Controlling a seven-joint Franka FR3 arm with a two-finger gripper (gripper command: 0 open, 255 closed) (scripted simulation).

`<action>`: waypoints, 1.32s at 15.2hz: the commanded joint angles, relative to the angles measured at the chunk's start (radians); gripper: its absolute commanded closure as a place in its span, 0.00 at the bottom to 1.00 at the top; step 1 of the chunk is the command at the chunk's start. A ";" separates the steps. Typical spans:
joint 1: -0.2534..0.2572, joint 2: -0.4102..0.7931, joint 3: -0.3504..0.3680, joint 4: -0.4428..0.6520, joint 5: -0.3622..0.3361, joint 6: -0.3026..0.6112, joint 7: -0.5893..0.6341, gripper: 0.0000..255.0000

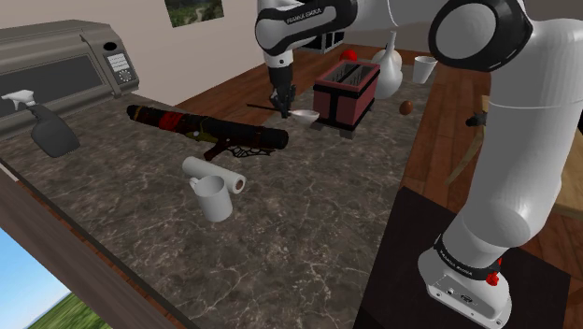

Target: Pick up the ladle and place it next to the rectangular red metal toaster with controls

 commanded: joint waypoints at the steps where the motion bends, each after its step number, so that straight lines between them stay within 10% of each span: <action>1: -0.001 0.001 -0.001 -0.026 -0.001 0.028 0.000 1.00; 20: 0.000 0.073 -0.007 -0.171 -0.015 0.244 0.011 1.00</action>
